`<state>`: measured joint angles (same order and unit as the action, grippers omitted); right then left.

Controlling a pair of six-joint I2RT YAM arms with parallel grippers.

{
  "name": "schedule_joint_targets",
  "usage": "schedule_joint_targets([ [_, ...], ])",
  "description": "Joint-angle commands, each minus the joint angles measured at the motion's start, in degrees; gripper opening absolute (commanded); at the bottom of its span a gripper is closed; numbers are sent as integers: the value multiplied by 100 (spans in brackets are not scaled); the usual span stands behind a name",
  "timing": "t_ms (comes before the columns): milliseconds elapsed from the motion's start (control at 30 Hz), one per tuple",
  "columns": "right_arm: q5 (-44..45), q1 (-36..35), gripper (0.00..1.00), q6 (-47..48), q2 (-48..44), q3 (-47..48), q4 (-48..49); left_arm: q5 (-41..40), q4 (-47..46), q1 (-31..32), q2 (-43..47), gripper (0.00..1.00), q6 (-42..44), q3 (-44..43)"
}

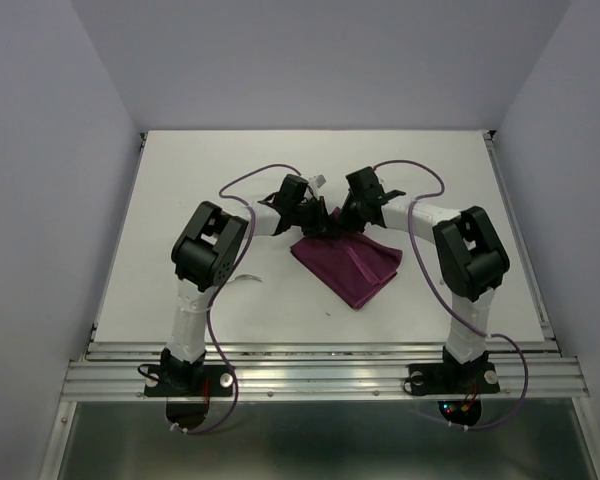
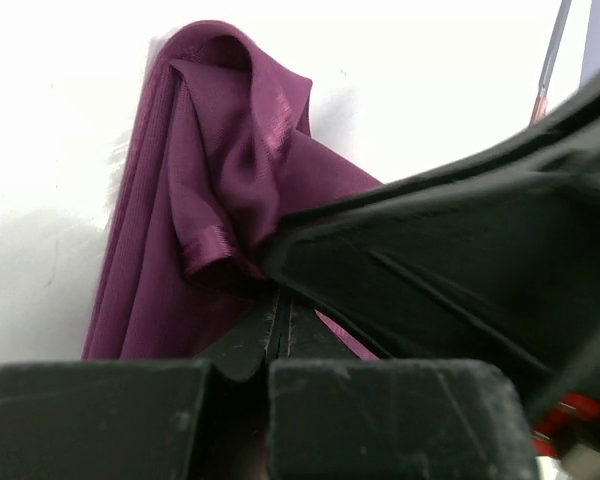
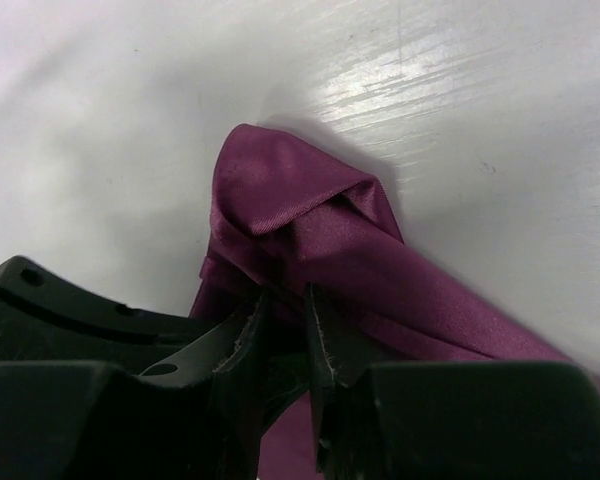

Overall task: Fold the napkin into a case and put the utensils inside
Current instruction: Fold the lower triangle-folded napkin at the center of the board.

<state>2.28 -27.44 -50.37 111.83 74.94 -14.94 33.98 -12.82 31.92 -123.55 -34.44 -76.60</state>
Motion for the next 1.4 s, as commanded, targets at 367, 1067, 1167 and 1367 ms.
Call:
schedule_joint_targets([
  [367,-176,11,18,106,383,109,0,-102,702,-2,1429,28,561,303],
  [1067,-431,11,17,141,375,65,53,-102,622,-503,789,57,-107,-513],
  [1167,-430,11,17,141,375,56,61,-294,798,-441,587,57,-107,-821],
  [1367,-466,11,17,124,375,65,70,-821,1438,-301,156,55,51,-1506],
])
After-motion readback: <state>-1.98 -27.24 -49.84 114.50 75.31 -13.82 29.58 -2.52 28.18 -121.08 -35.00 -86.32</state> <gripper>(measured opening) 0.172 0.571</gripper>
